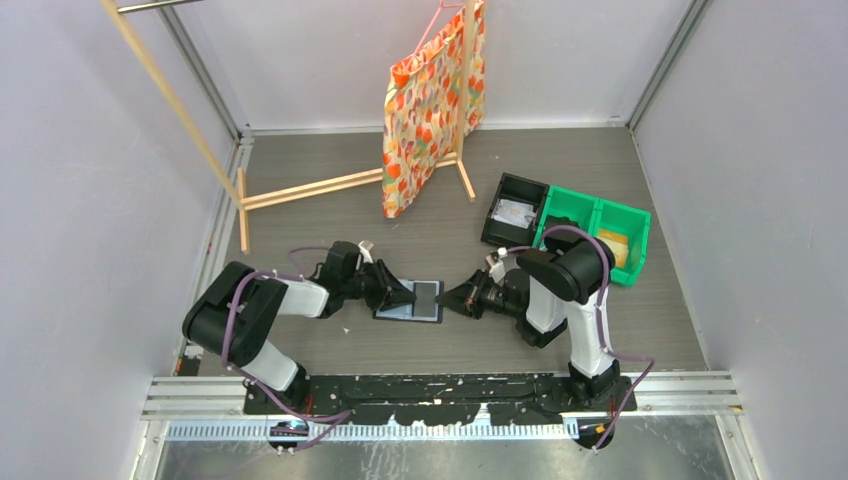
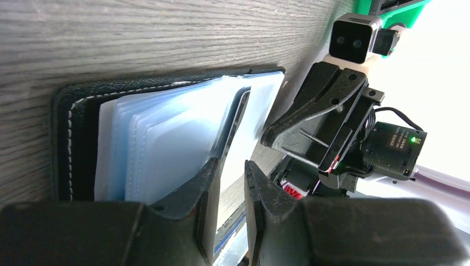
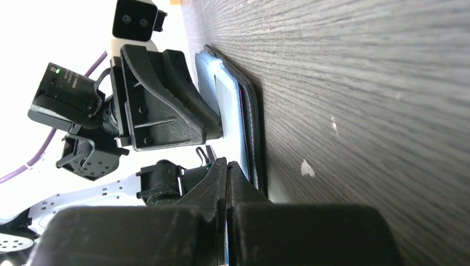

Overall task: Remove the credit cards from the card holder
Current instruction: Remove the credit card from the card holder.

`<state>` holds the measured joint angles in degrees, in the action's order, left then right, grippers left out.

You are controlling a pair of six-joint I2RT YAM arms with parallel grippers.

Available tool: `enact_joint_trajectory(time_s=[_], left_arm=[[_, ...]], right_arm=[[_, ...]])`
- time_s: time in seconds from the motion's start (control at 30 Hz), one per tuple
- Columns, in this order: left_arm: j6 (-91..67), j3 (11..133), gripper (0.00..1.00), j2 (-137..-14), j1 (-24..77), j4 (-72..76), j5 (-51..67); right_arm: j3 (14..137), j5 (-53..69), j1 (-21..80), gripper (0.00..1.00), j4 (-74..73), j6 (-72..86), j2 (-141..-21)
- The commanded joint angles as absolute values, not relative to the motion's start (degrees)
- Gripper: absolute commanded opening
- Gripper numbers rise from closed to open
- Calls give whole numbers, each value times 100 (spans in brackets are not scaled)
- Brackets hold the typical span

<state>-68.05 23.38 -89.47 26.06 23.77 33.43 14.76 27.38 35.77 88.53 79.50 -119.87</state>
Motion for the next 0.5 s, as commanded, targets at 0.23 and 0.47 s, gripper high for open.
enact_joint_trajectory(time_s=[0.23,0.47], left_arm=[[-6662,2321,24,-9017,2569,2724,3362],[-6678,2294,23,-9058,2571,2745,3357]], right_arm=[[887,1427,3560,7,7380,7170,-11515],[1071,1505,3643,14,6695,6894,-11046]])
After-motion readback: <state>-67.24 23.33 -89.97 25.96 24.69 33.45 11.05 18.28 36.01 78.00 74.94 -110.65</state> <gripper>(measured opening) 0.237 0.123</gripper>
